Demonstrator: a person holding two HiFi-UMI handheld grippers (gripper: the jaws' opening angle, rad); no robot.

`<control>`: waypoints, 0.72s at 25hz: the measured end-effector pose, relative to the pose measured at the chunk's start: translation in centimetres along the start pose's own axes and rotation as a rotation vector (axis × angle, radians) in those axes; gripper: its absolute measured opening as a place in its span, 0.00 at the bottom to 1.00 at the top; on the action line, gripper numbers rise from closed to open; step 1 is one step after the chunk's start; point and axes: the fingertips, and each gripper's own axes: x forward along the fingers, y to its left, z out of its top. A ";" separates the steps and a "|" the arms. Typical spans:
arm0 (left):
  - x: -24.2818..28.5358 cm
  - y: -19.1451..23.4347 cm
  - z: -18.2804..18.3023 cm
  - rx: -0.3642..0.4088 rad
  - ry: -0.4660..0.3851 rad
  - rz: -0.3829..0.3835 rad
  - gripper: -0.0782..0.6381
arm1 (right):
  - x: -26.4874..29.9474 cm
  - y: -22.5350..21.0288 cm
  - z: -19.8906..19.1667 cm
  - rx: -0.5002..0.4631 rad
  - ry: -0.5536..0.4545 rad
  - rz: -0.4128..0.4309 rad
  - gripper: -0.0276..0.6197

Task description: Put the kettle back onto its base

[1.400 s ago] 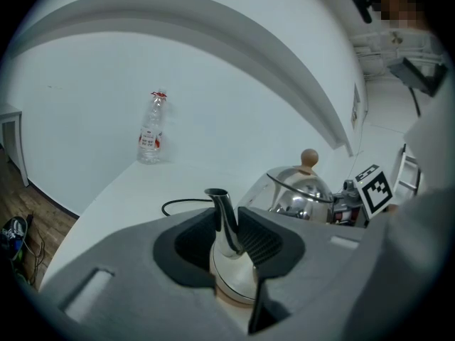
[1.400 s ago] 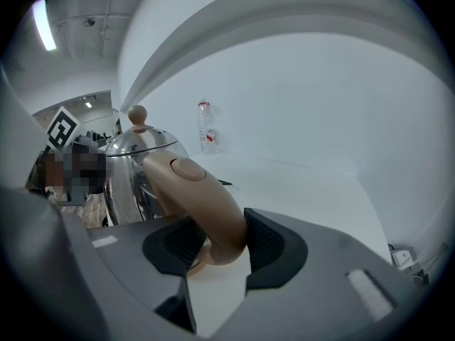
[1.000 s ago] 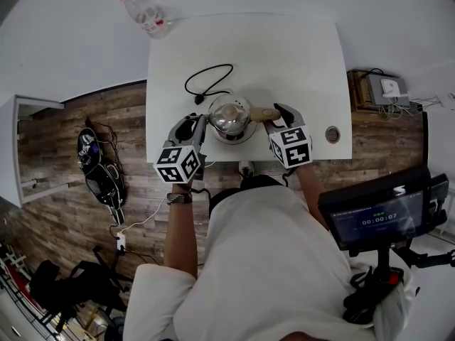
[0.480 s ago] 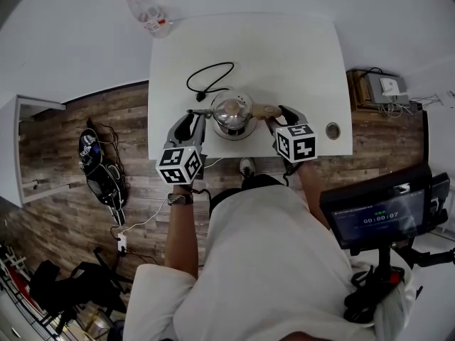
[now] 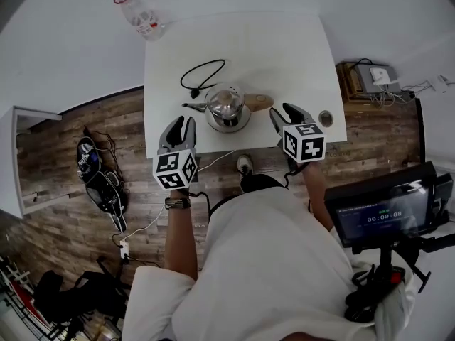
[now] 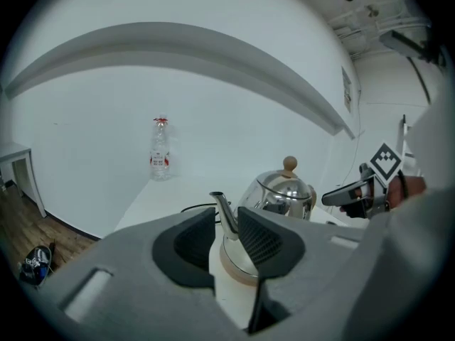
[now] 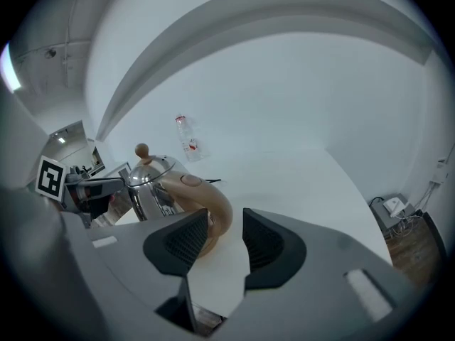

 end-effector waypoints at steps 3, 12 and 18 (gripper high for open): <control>-0.5 -0.7 1.0 0.031 -0.027 -0.024 0.23 | -1.8 -0.2 1.3 0.004 -0.059 -0.026 0.20; -7.3 -5.9 4.6 0.162 -0.146 -0.134 0.12 | -10.5 3.9 3.6 -0.092 -0.237 -0.097 0.05; -12.4 -8.6 8.0 0.249 -0.247 -0.167 0.12 | -16.0 9.0 6.5 -0.221 -0.396 -0.091 0.05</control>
